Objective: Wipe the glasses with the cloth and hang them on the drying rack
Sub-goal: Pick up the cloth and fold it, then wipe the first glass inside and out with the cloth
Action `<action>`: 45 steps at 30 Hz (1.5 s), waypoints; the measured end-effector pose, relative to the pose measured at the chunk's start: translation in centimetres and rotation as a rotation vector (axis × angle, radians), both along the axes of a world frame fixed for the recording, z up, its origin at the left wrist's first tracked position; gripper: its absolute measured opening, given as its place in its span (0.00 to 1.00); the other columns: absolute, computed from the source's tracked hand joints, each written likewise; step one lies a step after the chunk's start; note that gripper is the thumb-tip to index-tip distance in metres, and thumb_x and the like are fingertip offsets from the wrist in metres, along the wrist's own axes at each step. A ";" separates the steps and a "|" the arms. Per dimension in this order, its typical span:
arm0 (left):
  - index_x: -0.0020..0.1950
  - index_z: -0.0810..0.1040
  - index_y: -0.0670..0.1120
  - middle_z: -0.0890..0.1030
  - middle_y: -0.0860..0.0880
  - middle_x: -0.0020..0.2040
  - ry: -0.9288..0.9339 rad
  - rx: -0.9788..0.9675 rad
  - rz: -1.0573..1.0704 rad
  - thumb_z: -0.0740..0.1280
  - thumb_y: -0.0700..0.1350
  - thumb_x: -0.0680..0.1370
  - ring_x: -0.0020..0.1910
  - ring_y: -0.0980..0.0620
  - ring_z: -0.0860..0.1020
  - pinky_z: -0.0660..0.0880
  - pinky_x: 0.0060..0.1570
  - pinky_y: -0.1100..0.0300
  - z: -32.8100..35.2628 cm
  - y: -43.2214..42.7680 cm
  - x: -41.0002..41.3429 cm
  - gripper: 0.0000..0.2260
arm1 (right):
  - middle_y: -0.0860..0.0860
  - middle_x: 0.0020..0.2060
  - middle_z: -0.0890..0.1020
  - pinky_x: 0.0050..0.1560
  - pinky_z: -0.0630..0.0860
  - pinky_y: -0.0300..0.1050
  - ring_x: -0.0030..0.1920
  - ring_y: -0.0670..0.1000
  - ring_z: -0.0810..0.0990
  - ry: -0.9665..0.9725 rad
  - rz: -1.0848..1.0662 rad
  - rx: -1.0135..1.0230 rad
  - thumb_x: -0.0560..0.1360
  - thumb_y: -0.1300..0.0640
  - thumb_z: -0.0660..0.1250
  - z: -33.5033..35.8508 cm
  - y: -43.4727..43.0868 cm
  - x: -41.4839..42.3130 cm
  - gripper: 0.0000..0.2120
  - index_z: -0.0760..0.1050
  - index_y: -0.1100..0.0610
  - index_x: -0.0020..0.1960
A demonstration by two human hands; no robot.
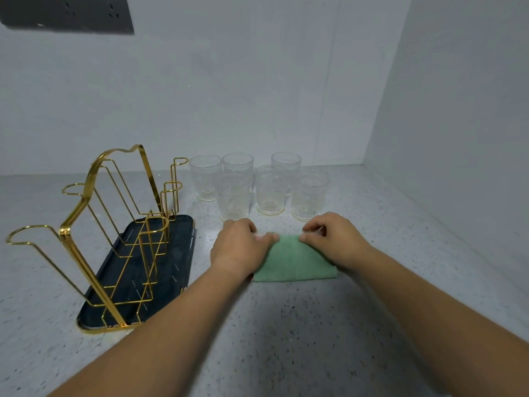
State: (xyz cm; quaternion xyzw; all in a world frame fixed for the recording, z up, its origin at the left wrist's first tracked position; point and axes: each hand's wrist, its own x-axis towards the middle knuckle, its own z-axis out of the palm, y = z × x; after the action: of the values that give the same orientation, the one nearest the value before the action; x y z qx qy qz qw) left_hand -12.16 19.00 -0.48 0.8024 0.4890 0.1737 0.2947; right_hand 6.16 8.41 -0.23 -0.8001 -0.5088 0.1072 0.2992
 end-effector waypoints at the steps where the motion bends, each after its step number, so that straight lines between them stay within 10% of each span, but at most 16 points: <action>1: 0.61 0.79 0.47 0.77 0.50 0.59 0.050 0.003 -0.023 0.75 0.66 0.74 0.54 0.47 0.80 0.79 0.55 0.50 0.2 0.1 0.1 0.27 | 0.39 0.43 0.76 0.51 0.72 0.39 0.47 0.44 0.77 -0.029 0.021 -0.020 0.75 0.49 0.75 0.0 -0.1 0.1 0.10 0.84 0.52 0.54; 11: 0.37 0.72 0.48 0.75 0.51 0.35 0.083 -0.116 -0.165 0.82 0.53 0.71 0.36 0.49 0.74 0.73 0.40 0.55 0.7 1.1 1.3 0.20 | 0.49 0.30 0.74 0.36 0.71 0.43 0.32 0.48 0.72 0.154 0.101 -0.288 0.75 0.51 0.75 1.7 -0.5 0.4 0.15 0.74 0.55 0.36; 20: 0.52 0.79 0.45 0.79 0.51 0.40 -0.427 -0.301 -0.191 0.78 0.52 0.77 0.35 0.55 0.76 0.73 0.39 0.61 1.5 -1.0 3.9 0.14 | 0.54 0.36 0.79 0.34 0.78 0.43 0.34 0.50 0.79 1.130 -0.129 0.241 0.81 0.58 0.64 3.2 -5.6 0.7 0.09 0.78 0.59 0.44; 25: 0.79 0.67 0.49 0.74 0.47 0.73 -0.504 -0.316 -0.183 0.71 0.56 0.81 0.70 0.49 0.75 0.73 0.69 0.54 1.9 -2.0 5.8 0.30 | 0.57 0.47 0.82 0.48 0.78 0.52 0.47 0.58 0.82 1.137 -0.311 0.515 0.80 0.52 0.67 3.3 -6.7 4.5 0.16 0.78 0.65 0.59; 28: 0.84 0.59 0.48 0.66 0.45 0.82 -0.503 -0.280 -0.176 0.71 0.57 0.81 0.80 0.47 0.66 0.66 0.78 0.47 1.6 -2.4 7.4 0.36 | 0.58 0.41 0.76 0.29 0.71 0.45 0.37 0.58 0.77 1.022 -0.307 0.620 0.83 0.53 0.64 3.7 -5.6 5.8 0.12 0.74 0.64 0.49; 34: 0.84 0.55 0.46 0.67 0.43 0.81 -0.458 -0.206 -0.134 0.72 0.54 0.81 0.78 0.44 0.68 0.67 0.74 0.53 1.3 -2.2 10.0 0.39 | 0.56 0.28 0.74 0.22 0.69 0.47 0.23 0.56 0.71 0.923 -0.216 0.612 0.85 0.55 0.62 3.7 -1.5 5.6 0.15 0.68 0.56 0.40; 45: 0.79 0.65 0.53 0.79 0.50 0.70 -0.451 -0.117 -0.085 0.64 0.69 0.68 0.73 0.45 0.74 0.74 0.71 0.42 -1.6 -0.9 11.7 0.42 | 0.53 0.35 0.80 0.44 0.78 0.48 0.37 0.51 0.80 1.189 -0.127 0.655 0.84 0.58 0.63 1.7 1.3 4.4 0.14 0.71 0.56 0.39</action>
State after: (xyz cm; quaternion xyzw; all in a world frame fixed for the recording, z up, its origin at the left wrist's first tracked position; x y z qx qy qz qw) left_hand -0.48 18.09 -2.04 0.7448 0.3857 0.3076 0.4494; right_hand 10.60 9.70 1.45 -0.5015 -0.2160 0.3513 0.7606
